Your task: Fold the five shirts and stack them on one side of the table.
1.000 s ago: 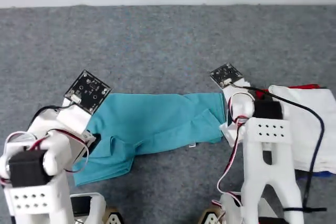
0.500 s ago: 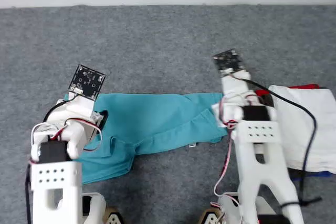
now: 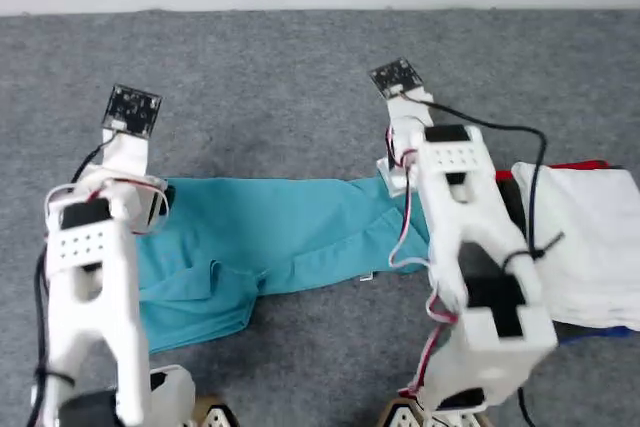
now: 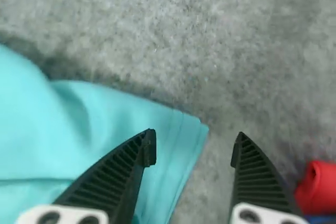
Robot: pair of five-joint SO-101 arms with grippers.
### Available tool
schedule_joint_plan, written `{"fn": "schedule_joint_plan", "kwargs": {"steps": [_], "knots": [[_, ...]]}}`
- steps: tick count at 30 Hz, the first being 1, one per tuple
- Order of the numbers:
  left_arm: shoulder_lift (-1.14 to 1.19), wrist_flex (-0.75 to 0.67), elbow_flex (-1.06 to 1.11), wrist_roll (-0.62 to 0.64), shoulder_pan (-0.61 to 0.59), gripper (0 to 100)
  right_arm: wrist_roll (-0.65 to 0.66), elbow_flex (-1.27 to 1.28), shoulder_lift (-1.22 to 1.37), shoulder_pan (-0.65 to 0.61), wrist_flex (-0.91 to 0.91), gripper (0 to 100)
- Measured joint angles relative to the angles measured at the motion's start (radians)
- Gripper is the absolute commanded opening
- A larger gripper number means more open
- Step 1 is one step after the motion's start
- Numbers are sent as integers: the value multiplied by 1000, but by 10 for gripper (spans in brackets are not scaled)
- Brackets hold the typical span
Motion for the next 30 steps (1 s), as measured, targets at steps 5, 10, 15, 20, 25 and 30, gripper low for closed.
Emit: {"fn": "schedule_joint_plan", "kwargs": {"steps": [5,10,15,20,25,30], "knots": [[187,-2,-91,0,0,228,0,-98,170,2,18,237],[341,-2,-166,0,-2,228,2,-138,249,2,23,168],[397,-2,-193,0,-5,228,84,-152,256,9,23,9],[397,-2,-193,3,-5,228,98,-167,259,32,23,9],[404,-2,-275,115,-11,228,104,-230,270,57,23,9],[408,-2,-373,193,-17,228,104,-330,275,83,23,9]]}}
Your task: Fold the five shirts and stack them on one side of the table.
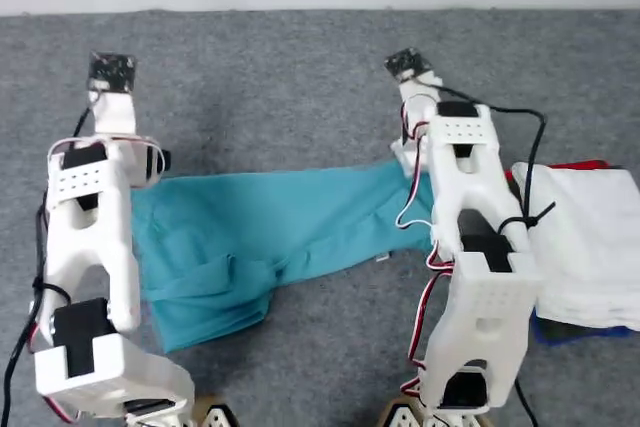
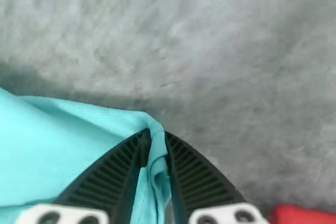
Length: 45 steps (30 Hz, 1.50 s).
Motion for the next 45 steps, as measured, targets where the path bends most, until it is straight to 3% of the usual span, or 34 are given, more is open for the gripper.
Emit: {"fn": "schedule_joint_plan", "kwargs": {"steps": [8,14,18,21,31,37,42,45], "knots": [[0,0,-14,28,0,228,0,-46,29,3,-81,24],[0,0,-14,46,0,228,-2,-52,146,12,-198,210],[0,29,21,46,29,228,-12,-71,163,18,-195,216],[0,100,23,46,60,229,-28,-106,163,26,-118,216],[0,470,-68,34,123,229,-28,-264,-37,52,399,215],[0,644,-106,-3,152,228,-28,-264,-26,51,459,214],[0,675,-106,-3,153,228,-28,-265,52,37,462,129],[0,675,-106,0,166,228,-29,-265,89,2,463,161]]}}
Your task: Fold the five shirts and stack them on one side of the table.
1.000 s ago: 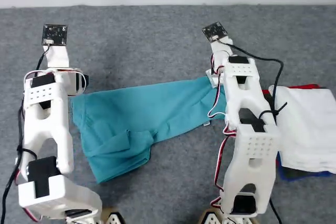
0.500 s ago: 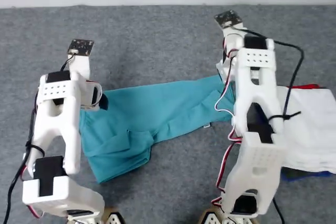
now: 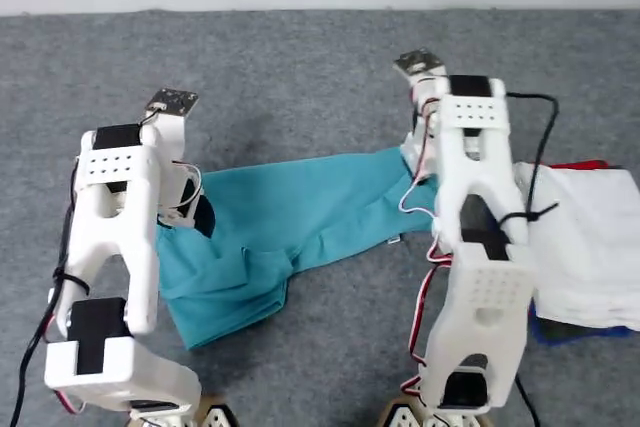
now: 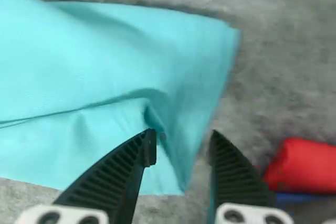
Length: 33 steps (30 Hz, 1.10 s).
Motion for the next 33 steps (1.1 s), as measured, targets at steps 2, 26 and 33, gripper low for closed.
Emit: {"fn": "schedule_joint_plan", "kwargs": {"steps": [2,26,33], "knots": [[0,0,0,0,23,228,-3,0,11,-25,3,184],[0,60,-2,-49,141,228,54,-21,137,-52,-117,10],[0,60,-2,-52,141,228,64,-20,91,-52,-117,10]]}}
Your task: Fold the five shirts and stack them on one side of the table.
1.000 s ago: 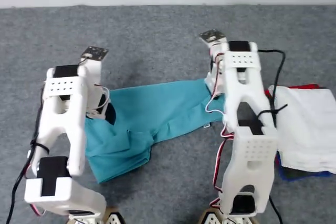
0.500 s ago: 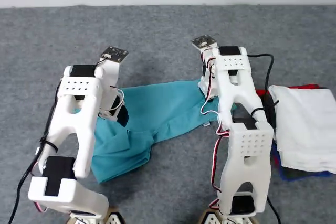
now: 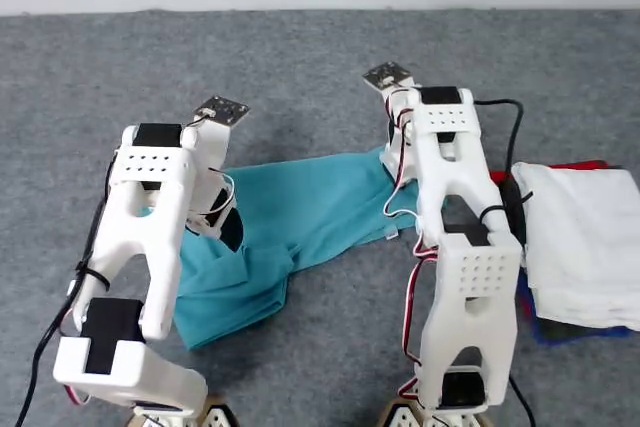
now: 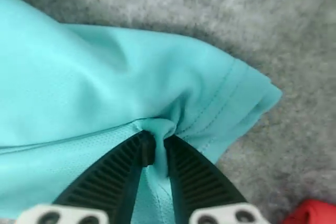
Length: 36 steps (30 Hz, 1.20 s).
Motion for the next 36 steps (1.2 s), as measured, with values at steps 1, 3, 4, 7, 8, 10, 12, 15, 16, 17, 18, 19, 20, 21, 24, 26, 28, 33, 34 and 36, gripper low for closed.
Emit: {"fn": "schedule_joint_plan", "kwargs": {"steps": [1,3,4,7,8,10,12,15,16,17,18,19,20,21,24,26,28,33,34,36], "knots": [[0,0,0,0,0,228,0,0,-18,-2,0,10],[0,0,0,0,0,228,0,0,-52,-6,-8,10],[0,0,0,0,0,228,0,0,-66,-6,-18,10],[0,5,0,0,0,228,3,0,-95,-6,-57,10],[0,6,0,0,0,228,3,0,-101,-6,-74,10],[0,6,0,0,0,229,3,0,-110,-6,-110,10],[0,6,0,0,0,229,3,0,-115,-6,-138,10],[0,6,5,0,14,229,3,0,-115,-6,-147,10],[0,6,12,0,34,229,3,0,-115,-6,-147,10],[0,6,25,0,58,229,3,0,-115,-6,-147,10],[0,6,32,0,89,229,3,0,-115,-6,-147,10],[0,8,32,0,123,229,3,0,-115,-6,-147,10],[0,6,32,0,157,229,3,0,-115,-6,-147,10],[0,6,32,0,189,228,3,0,-115,-6,-147,10],[2,6,41,-5,261,228,3,0,-115,-6,-147,10],[2,6,43,-5,278,228,3,0,-115,-6,-144,10],[2,5,51,-2,281,228,3,0,-115,-6,-138,10],[3,-34,61,-2,249,227,3,0,-115,-6,-135,10],[3,-34,61,-2,236,227,3,0,-115,-6,-135,10],[3,-38,68,-2,210,223,3,0,-115,-6,-135,10]]}}
